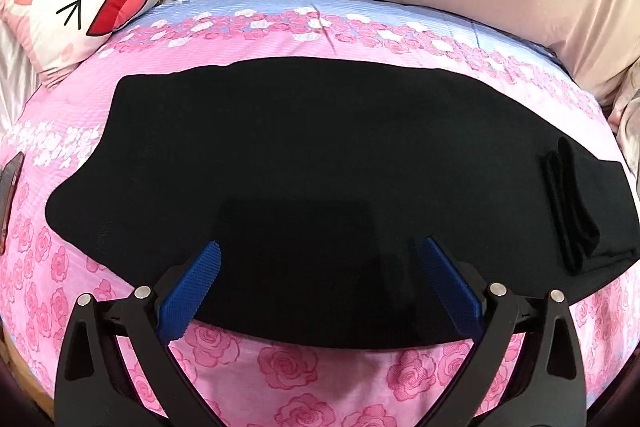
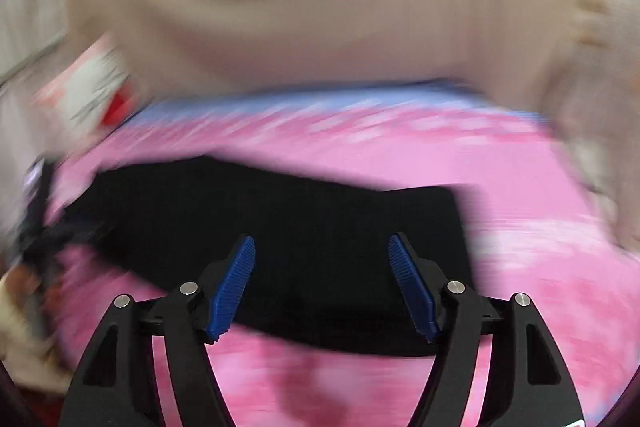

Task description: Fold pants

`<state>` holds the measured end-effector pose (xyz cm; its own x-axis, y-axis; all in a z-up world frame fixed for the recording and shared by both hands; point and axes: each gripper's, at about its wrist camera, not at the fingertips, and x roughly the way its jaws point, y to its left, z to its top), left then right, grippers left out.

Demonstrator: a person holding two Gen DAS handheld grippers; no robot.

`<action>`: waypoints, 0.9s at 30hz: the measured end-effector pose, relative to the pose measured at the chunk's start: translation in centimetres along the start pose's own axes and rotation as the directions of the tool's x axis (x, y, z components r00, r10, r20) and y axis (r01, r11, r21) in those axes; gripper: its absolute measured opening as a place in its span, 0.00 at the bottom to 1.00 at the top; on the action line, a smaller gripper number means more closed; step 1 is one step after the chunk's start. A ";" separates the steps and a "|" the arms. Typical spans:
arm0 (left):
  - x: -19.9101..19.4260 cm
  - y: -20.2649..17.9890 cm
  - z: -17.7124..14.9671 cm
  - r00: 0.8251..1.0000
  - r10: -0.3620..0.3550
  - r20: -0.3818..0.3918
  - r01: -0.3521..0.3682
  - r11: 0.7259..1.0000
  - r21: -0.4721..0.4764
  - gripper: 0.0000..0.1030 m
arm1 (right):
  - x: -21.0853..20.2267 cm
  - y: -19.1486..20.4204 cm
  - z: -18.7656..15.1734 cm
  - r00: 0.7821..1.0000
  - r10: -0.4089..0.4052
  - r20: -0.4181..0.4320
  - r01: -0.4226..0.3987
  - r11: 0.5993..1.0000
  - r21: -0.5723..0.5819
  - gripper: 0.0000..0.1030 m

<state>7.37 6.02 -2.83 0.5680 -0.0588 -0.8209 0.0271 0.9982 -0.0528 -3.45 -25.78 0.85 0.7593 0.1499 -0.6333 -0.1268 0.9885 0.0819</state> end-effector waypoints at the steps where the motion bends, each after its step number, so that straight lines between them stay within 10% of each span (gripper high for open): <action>1: -0.2 0.2 0.0 1.000 -0.001 0.003 0.001 1.000 -0.007 0.95 | 1.3 1.4 -0.1 0.999 0.036 -0.029 -0.037 0.999 -0.033 0.62; 3: -0.9 1.1 -0.1 1.000 -0.007 0.011 0.008 0.999 -0.031 0.95 | 4.8 4.5 -0.5 0.994 0.058 -0.096 -0.069 0.991 -0.116 0.59; 5: -1.8 2.7 -0.3 1.000 -0.003 0.027 0.005 0.998 -0.063 0.95 | 7.5 5.5 -0.6 0.990 0.040 -0.137 -0.059 0.988 -0.143 0.26; 12: -3.0 11.8 -1.0 0.996 0.080 0.038 -0.064 0.948 -0.312 0.95 | 9.0 6.5 1.4 0.991 0.048 -0.127 -0.061 0.993 -0.101 0.10; 15: -2.0 15.2 -1.0 0.999 0.032 0.021 -0.019 0.899 -0.437 0.95 | 10.9 7.0 1.0 0.982 0.065 -0.176 -0.080 0.994 -0.077 0.14; 17: -0.7 16.5 -1.1 1.000 -0.002 -0.004 0.000 0.870 -0.493 0.95 | 9.8 6.6 1.3 0.983 0.109 -0.148 -0.113 0.993 -0.021 0.45; 22: 0.1 15.8 0.4 0.999 0.027 0.047 -0.002 0.886 -0.464 0.90 | 5.1 5.5 2.2 0.994 0.101 -0.037 -0.100 0.994 0.034 0.68; 24: 0.4 14.8 1.2 0.993 0.107 0.047 -0.078 0.905 -0.417 0.32 | 3.4 4.1 2.2 0.996 0.086 -0.003 -0.085 0.993 0.080 0.75; 27: 0.2 13.3 3.0 0.994 0.091 0.066 -0.061 0.929 -0.365 0.18 | 1.9 1.3 1.4 0.999 0.047 0.019 -0.049 0.984 0.170 0.76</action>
<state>10.34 19.27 -2.02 0.6214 0.0333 -0.7828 -0.3099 0.9281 -0.2065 -1.28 -24.22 0.87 0.7646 0.1962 -0.6139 -0.0539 0.9687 0.2425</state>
